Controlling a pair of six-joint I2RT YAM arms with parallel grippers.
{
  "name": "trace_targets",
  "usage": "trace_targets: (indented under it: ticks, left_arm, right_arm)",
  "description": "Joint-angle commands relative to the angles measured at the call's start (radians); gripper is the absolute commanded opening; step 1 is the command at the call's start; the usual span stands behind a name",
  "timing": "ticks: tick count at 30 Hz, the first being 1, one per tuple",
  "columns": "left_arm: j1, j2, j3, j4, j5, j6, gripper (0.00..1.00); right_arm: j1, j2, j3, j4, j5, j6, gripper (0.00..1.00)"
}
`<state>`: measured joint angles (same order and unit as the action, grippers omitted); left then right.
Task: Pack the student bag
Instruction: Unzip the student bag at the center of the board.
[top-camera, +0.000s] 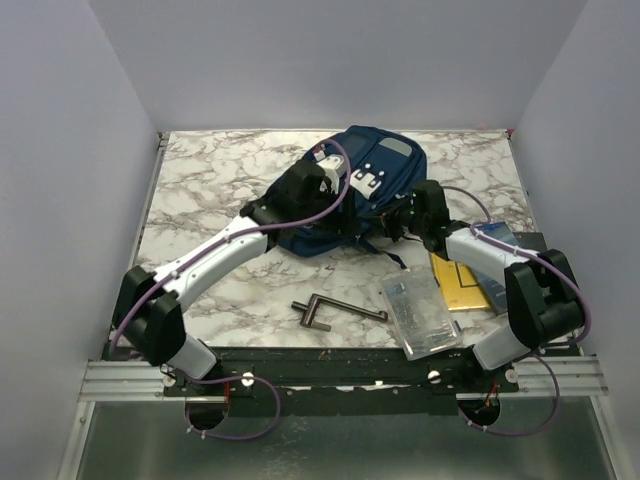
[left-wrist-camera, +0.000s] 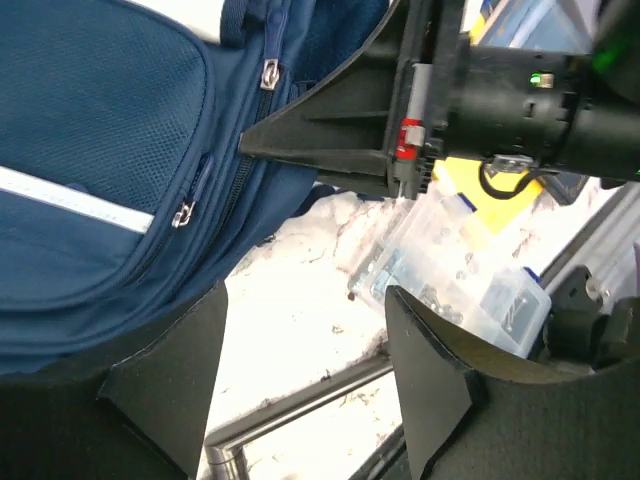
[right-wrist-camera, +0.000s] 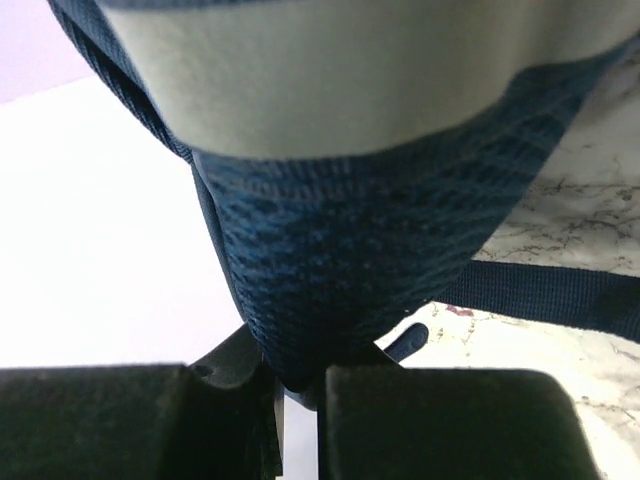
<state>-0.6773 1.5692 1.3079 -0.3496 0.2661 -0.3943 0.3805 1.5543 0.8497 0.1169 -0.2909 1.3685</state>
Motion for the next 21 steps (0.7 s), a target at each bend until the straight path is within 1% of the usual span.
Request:
trace_targets:
  ticks: [1,2,4,6,7,10,15,19,21]
  left_arm:
    - [-0.114,-0.174,-0.140,0.125,-0.354,-0.009,0.63]
    - [-0.139,-0.201,-0.180,0.150,-0.400,-0.042,0.59]
    - [-0.181,-0.232,-0.245,0.183,-0.449,-0.153,0.53]
    - [-0.196,-0.235,-0.291,0.221,-0.459,-0.268,0.49]
    - [-0.200,-0.224,-0.297,0.234,-0.456,-0.303,0.49]
    - [-0.217,-0.171,-0.263,0.244,-0.467,-0.319,0.51]
    - [-0.227,-0.103,-0.209,0.277,-0.483,-0.348,0.51]
    - [-0.229,-0.064,-0.188,0.277,-0.507,-0.400,0.48]
    - [-0.232,-0.048,-0.187,0.279,-0.546,-0.412,0.47]
  right_arm:
    - [0.008,-0.065,0.059,-0.080,0.011,0.158,0.00]
    - [0.009,-0.074,0.061,-0.094,0.008,0.195,0.00]
    - [0.009,-0.096,0.049,-0.086,0.004,0.265,0.00]
    - [0.011,-0.124,0.030,-0.063,0.012,0.336,0.00]
    - [0.012,-0.137,0.025,-0.056,0.022,0.365,0.00]
    - [0.016,-0.161,0.040,-0.062,0.053,0.411,0.00]
    - [0.019,-0.151,0.081,-0.085,0.054,0.455,0.00]
    - [0.023,-0.164,0.091,-0.102,0.081,0.472,0.00]
    - [0.024,-0.170,0.093,-0.103,0.093,0.479,0.00]
